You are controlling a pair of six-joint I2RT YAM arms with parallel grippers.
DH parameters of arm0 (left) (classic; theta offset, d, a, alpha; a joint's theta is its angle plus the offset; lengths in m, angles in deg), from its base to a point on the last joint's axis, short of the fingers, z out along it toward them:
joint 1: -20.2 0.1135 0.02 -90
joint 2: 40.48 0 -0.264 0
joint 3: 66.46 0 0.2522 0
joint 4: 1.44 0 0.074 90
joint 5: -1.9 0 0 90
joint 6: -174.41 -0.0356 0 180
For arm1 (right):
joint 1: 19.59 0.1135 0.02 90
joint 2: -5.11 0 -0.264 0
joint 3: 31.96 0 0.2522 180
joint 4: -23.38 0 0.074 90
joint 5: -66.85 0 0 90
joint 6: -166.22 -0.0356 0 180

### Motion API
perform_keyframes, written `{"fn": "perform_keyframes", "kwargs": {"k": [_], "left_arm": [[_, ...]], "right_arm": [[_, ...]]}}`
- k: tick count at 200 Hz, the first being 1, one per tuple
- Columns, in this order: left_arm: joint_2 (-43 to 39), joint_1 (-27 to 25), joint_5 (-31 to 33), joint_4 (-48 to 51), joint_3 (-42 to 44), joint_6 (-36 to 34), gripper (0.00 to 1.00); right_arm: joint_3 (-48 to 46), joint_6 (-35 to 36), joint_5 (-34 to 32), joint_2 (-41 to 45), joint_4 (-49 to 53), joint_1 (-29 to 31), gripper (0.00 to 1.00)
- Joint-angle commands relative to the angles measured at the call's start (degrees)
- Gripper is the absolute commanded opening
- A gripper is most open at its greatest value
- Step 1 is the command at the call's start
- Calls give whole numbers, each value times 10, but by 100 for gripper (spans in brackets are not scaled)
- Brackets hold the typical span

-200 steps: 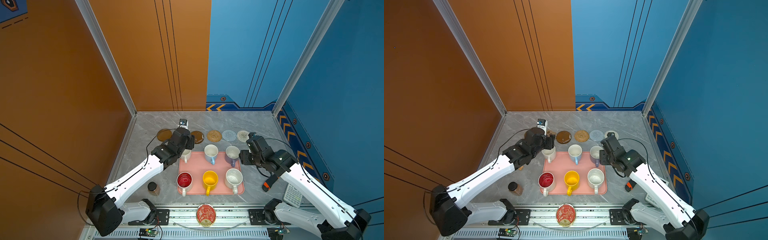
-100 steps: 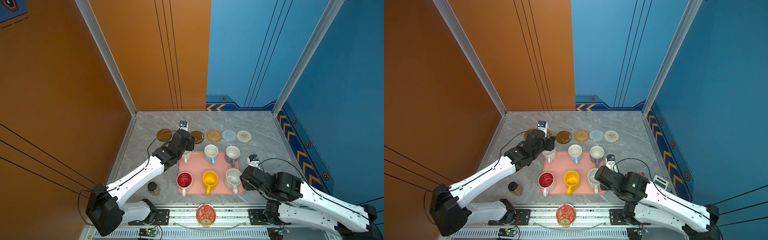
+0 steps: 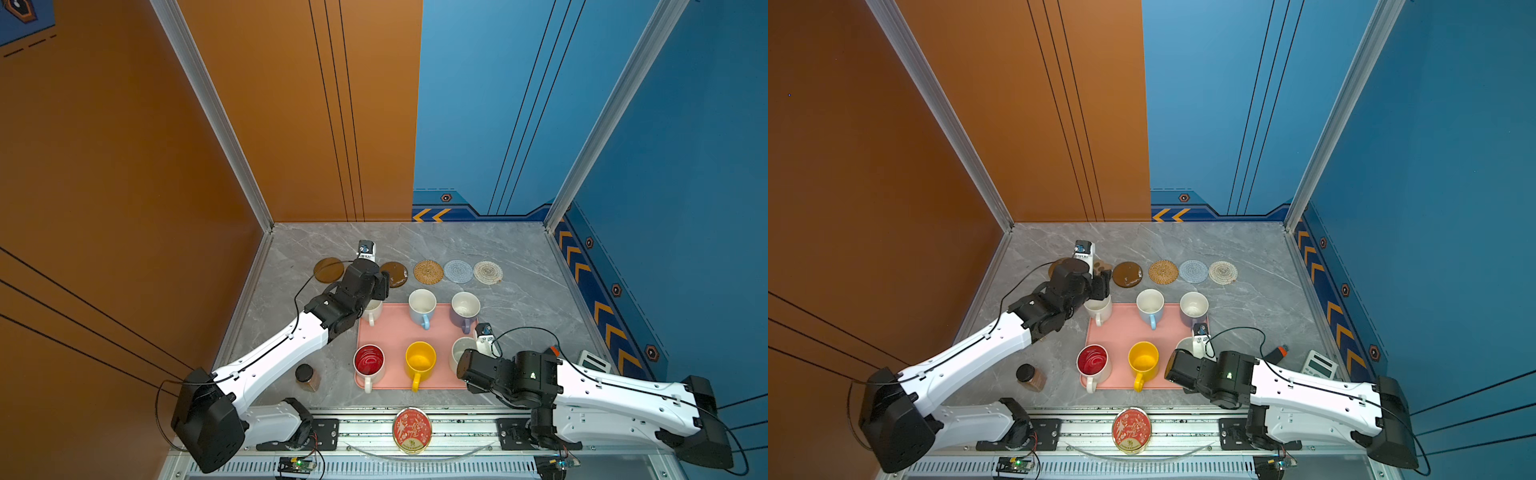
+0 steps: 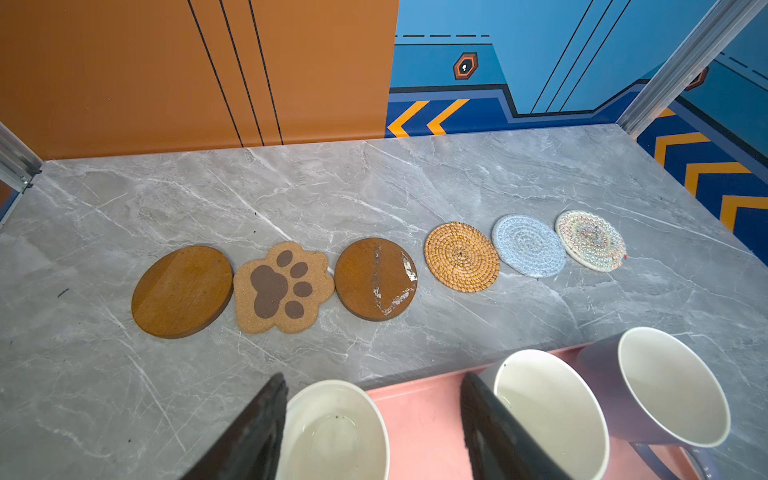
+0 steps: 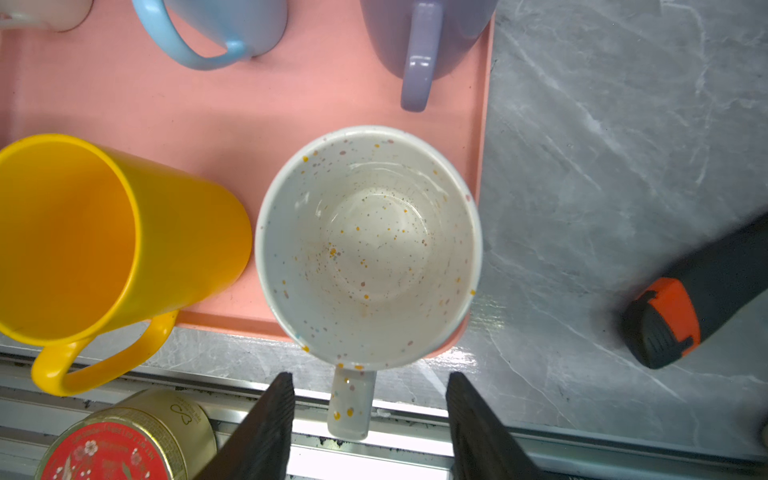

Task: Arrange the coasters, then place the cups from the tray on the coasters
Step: 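Lower the right gripper over the speckled white mug while the left gripper hovers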

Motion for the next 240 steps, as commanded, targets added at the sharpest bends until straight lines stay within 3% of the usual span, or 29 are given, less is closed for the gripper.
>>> {"fn": "perform_keyframes", "kwargs": {"k": [1, 66, 240], "left_arm": [[-10, 7, 4, -10, 11, 5, 67], [-4, 17, -10, -21, 19, 11, 68], [-5, 30, -23, -24, 26, 17, 68]], "right_arm": [[-14, -33, 10, 2, -13, 10, 57], [-37, -53, 23, -16, -34, 17, 57], [-51, -30, 69, -49, -48, -37, 55]]}}
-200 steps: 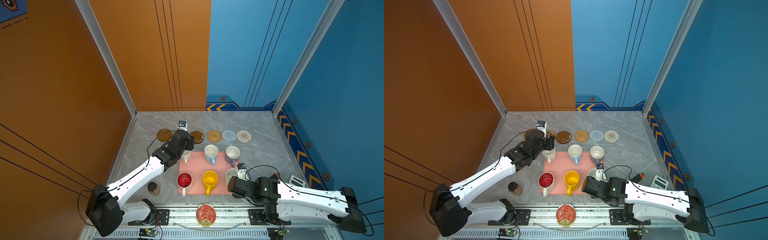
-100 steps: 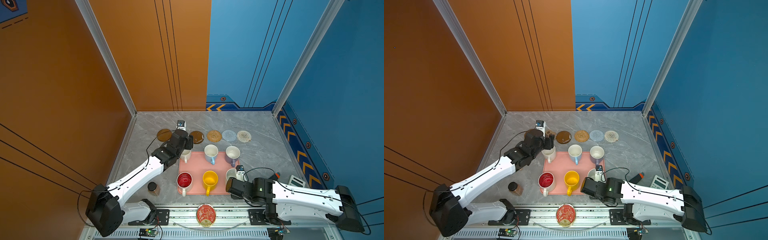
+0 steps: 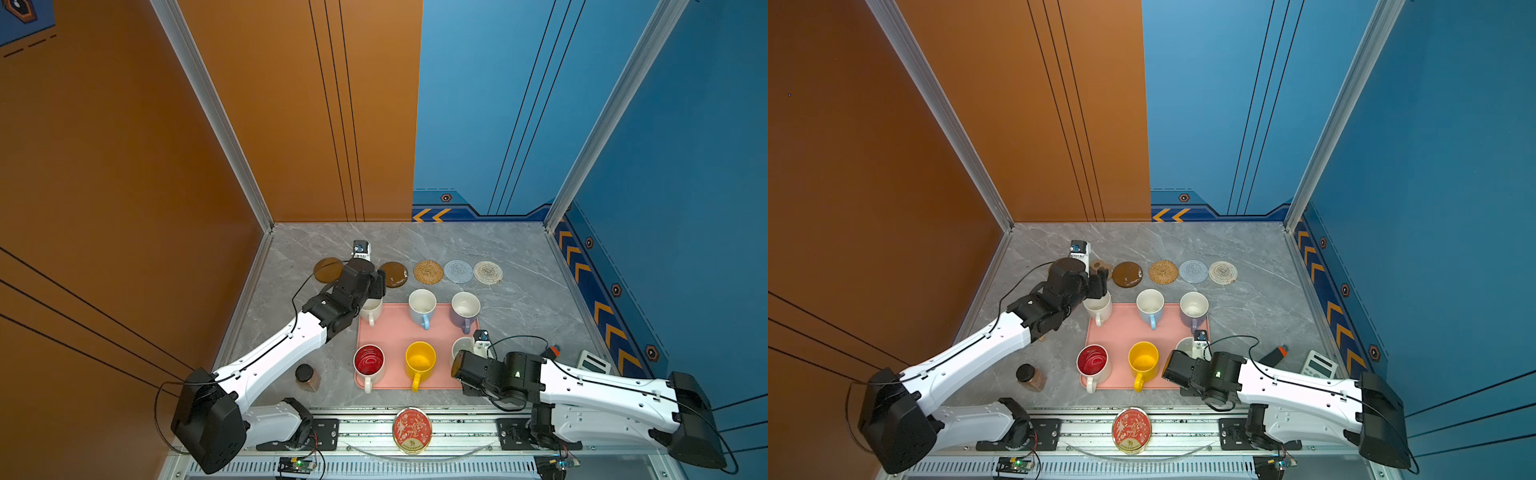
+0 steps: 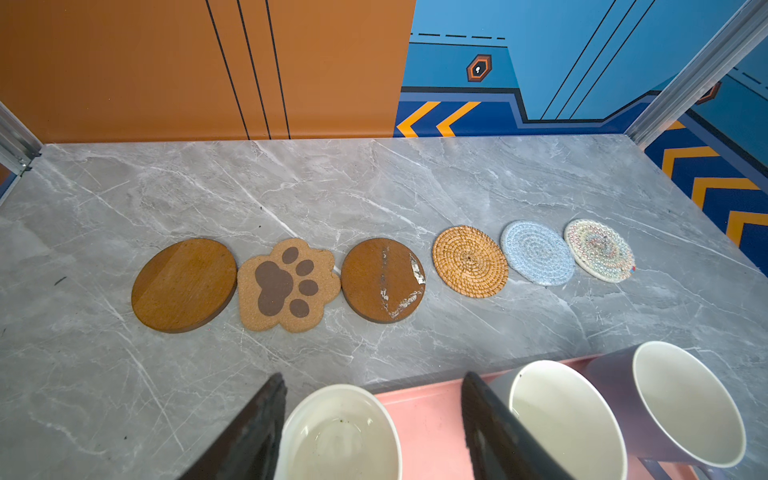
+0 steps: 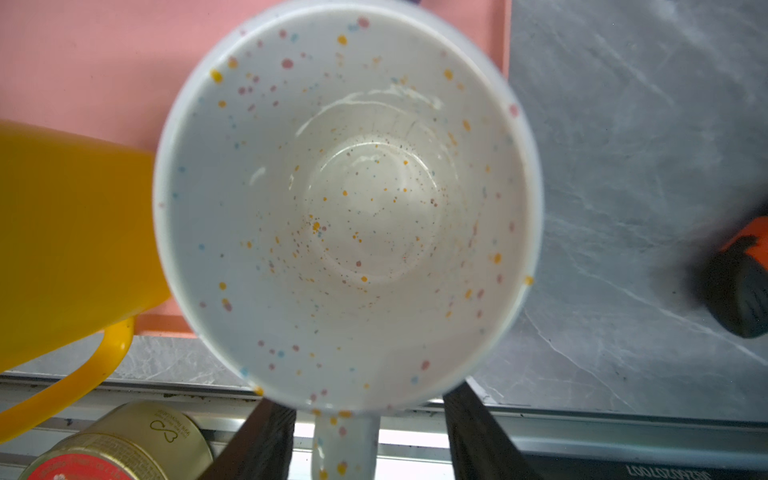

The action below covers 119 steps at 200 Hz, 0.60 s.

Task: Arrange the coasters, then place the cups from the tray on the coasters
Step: 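Lower the right gripper over the speckled white mug while the left gripper hovers, then close the right gripper on the speckled white mug's rim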

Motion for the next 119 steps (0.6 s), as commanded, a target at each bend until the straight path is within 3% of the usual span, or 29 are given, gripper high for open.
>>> {"fn": "perform_keyframes", "kwargs": {"k": [1, 119], "left_arm": [[-5, 6, -7, -6, 11, 7, 68], [1, 14, -16, -8, 14, 9, 68]], "right_arm": [[-7, 6, 3, -10, -1, -5, 54], [-8, -12, -1, -62, -29, -11, 44]]}}
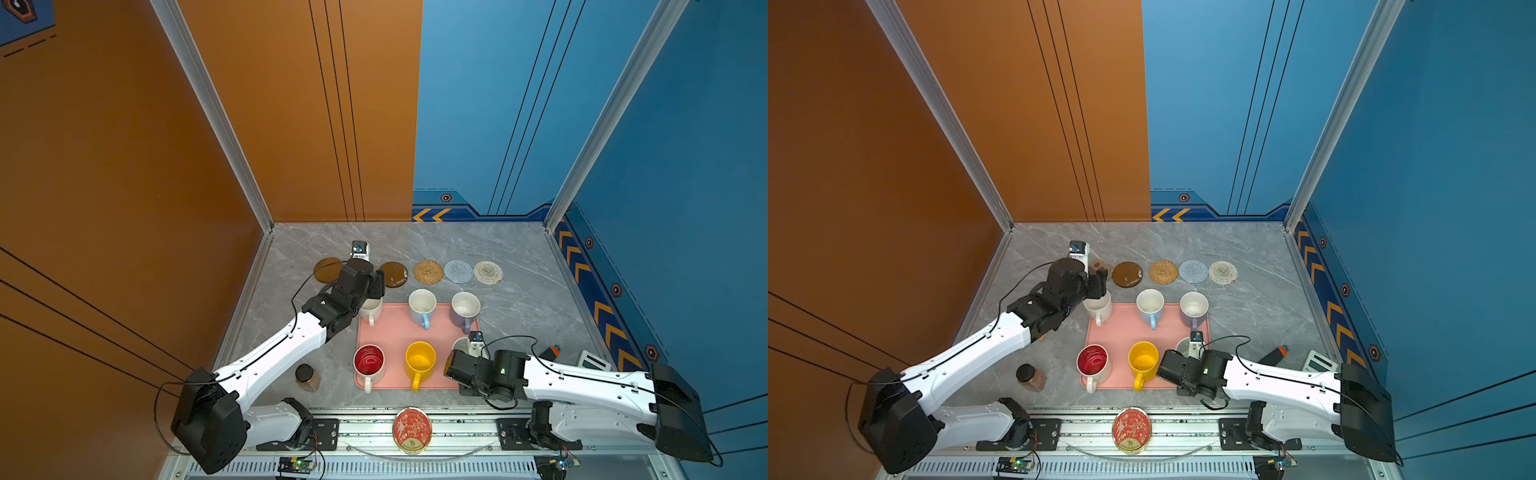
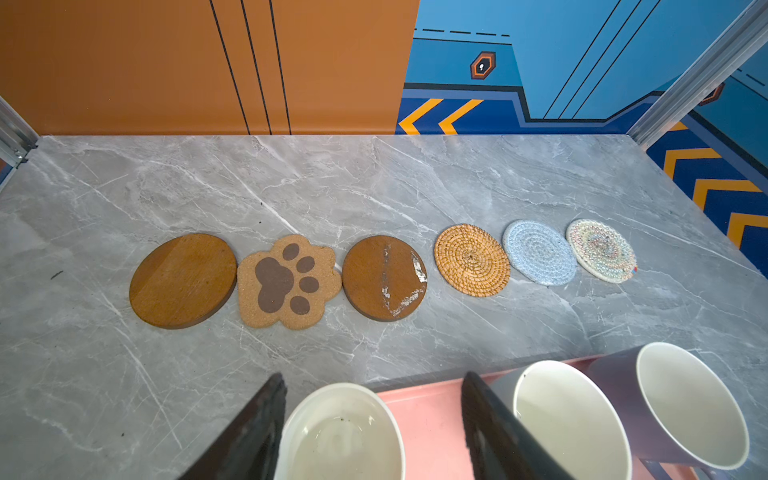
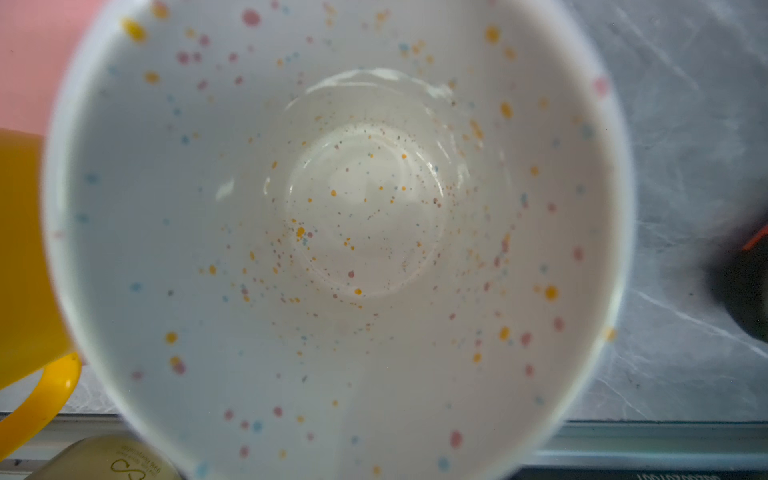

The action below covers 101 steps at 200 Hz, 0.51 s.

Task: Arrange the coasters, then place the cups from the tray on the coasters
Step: 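Close the right gripper on the speckled white mug's rim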

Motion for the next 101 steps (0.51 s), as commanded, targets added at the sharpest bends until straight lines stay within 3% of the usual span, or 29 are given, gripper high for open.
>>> {"fn": "perform_keyframes", "kwargs": {"k": [1, 101], "left_arm": [[2, 7, -8, -5, 8, 4, 68], [2, 16, -16, -7, 12, 7, 68]], "right_arm": [[-5, -11, -6, -5, -4, -4, 44], [-12, -33, -24, -8, -16, -5, 34]]}}
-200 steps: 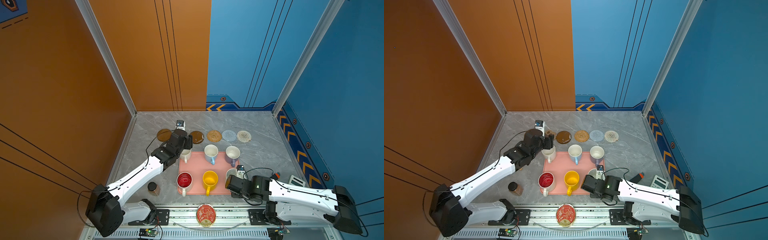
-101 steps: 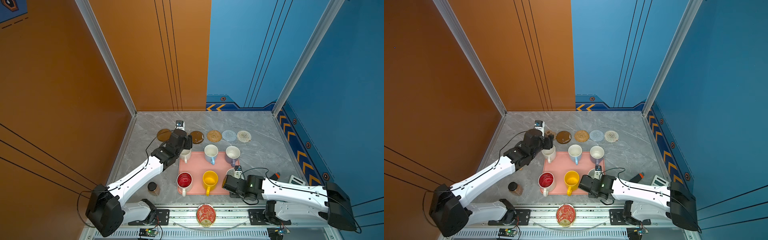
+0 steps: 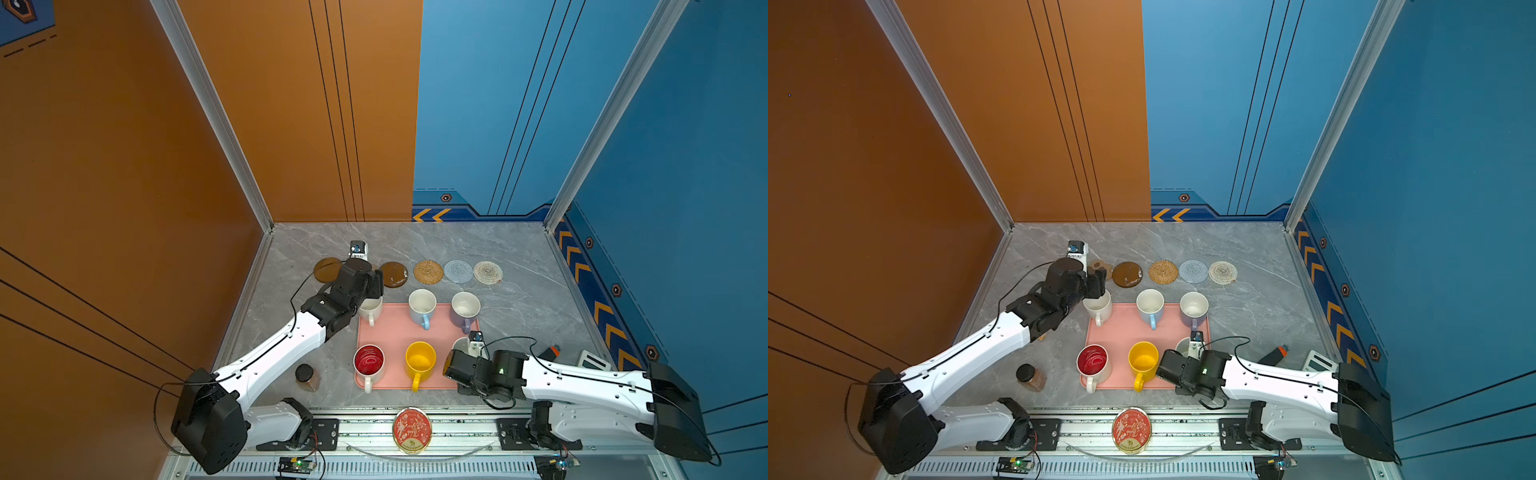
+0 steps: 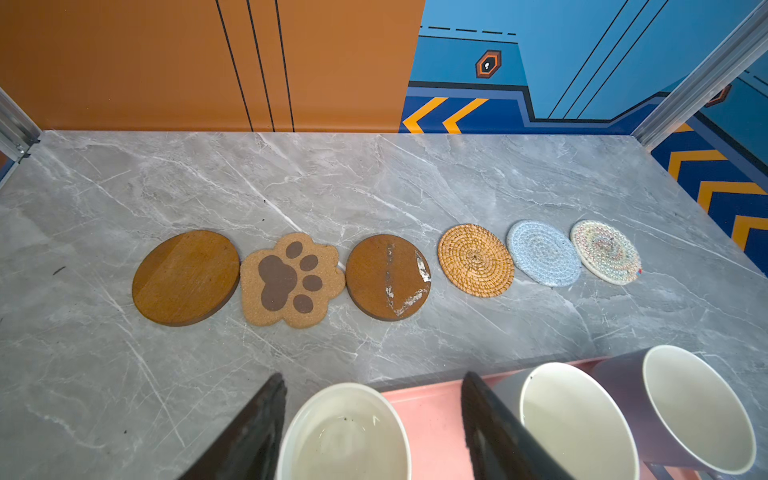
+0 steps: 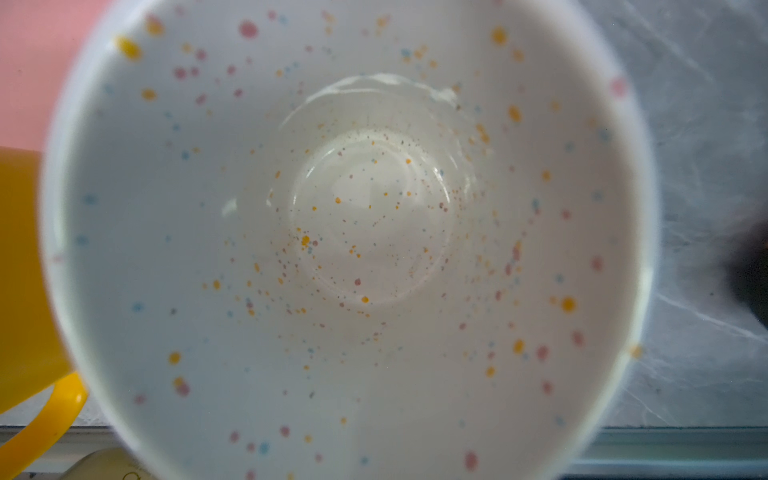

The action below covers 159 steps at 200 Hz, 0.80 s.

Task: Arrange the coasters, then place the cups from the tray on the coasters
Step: 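Close the right gripper on the speckled white mug's rim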

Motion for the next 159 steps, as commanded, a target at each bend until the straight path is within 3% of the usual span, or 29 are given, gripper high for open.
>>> {"fn": "perform_keyframes", "kwargs": {"k": [1, 60, 102, 159], "left_arm": [[2, 7, -12, -7, 10, 5, 68], [1, 9, -15, -8, 12, 7, 68], [5, 11, -19, -11, 11, 9, 68], [7, 12, -22, -13, 12, 10, 68]], "right_arm": [[-8, -17, -23, -6, -2, -3, 34], [-11, -21, -26, -9, -2, -4, 23], [-8, -20, -18, -16, 1, -4, 0], [53, -23, -68, -61, 82, 33, 0]]}}
